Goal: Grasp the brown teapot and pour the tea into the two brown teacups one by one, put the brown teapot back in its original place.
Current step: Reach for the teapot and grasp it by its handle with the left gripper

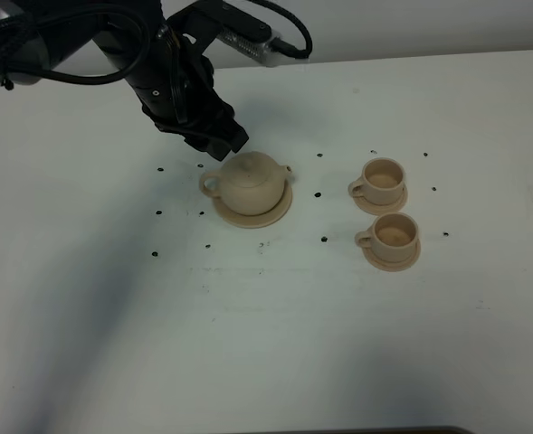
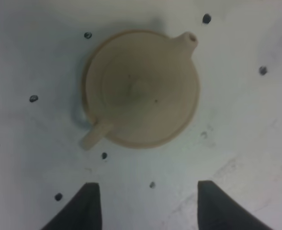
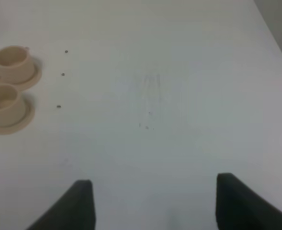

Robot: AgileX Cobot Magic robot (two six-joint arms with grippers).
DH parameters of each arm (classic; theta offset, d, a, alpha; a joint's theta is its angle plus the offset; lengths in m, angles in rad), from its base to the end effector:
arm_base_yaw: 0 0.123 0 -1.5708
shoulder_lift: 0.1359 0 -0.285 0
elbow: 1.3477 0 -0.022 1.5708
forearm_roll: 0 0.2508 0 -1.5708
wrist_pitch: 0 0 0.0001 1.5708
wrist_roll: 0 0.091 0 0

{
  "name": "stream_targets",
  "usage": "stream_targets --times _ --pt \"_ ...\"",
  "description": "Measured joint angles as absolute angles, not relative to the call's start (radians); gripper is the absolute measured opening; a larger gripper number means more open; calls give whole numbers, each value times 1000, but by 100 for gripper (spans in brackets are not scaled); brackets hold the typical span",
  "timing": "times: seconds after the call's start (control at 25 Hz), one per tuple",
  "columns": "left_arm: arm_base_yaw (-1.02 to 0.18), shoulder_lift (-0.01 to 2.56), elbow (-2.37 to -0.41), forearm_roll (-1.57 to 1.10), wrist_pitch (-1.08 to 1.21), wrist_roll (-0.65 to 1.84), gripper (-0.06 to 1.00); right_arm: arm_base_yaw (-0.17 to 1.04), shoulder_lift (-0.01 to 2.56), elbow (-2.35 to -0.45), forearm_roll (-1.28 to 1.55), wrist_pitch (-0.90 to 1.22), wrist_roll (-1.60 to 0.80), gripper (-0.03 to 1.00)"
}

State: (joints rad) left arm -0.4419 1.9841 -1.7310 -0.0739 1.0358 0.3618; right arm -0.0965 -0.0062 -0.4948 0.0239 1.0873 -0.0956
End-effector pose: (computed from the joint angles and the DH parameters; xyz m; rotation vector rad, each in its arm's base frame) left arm 0.3885 -0.1902 0.2617 1.0517 2.5662 -0.1186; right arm -0.0061 0.0025 0.2737 -0.0006 2.0709 -0.0893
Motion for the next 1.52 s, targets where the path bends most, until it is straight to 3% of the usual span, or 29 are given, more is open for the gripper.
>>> stream_targets --times 0.56,0.96,1.52 --pt "-442 2001 -1731 -49 1038 912 48 -96 -6 -495 24 1087 -96 52" --pt "-442 2001 -1731 -30 1055 1175 48 -96 -6 -495 24 1087 -96 52" --pt "-456 2023 -1732 111 1119 1148 48 -96 -6 -495 24 1087 -96 52"
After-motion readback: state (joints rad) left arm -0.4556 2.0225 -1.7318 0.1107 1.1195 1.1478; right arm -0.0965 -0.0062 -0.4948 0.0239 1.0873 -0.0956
